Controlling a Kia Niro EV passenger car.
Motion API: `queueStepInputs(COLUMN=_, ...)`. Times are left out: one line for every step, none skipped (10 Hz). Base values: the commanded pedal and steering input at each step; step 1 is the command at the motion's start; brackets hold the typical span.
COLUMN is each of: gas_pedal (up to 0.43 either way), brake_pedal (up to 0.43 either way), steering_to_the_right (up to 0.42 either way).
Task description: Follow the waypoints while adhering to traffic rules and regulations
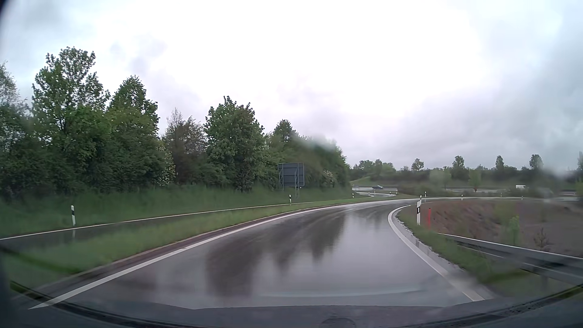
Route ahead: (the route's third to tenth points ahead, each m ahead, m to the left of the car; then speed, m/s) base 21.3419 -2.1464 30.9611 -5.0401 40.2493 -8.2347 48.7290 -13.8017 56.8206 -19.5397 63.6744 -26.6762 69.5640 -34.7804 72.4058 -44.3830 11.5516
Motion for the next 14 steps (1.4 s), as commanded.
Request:
queueStepInputs(gas_pedal=0.157, brake_pedal=0.0, steering_to_the_right=0.045)
queueStepInputs(gas_pedal=0.157, brake_pedal=0.0, steering_to_the_right=0.045)
queueStepInputs(gas_pedal=0.157, brake_pedal=0.0, steering_to_the_right=0.045)
queueStepInputs(gas_pedal=0.15, brake_pedal=0.0, steering_to_the_right=0.044)
queueStepInputs(gas_pedal=0.15, brake_pedal=0.0, steering_to_the_right=0.044)
queueStepInputs(gas_pedal=0.15, brake_pedal=0.0, steering_to_the_right=0.044)
queueStepInputs(gas_pedal=0.15, brake_pedal=0.0, steering_to_the_right=0.044)
queueStepInputs(gas_pedal=0.15, brake_pedal=0.0, steering_to_the_right=0.044)
queueStepInputs(gas_pedal=0.15, brake_pedal=0.0, steering_to_the_right=0.044)
queueStepInputs(gas_pedal=0.15, brake_pedal=0.0, steering_to_the_right=0.044)
queueStepInputs(gas_pedal=0.138, brake_pedal=0.0, steering_to_the_right=0.044)
queueStepInputs(gas_pedal=0.138, brake_pedal=0.0, steering_to_the_right=0.044)
queueStepInputs(gas_pedal=0.13, brake_pedal=0.0, steering_to_the_right=0.044)
queueStepInputs(gas_pedal=0.13, brake_pedal=0.0, steering_to_the_right=0.044)
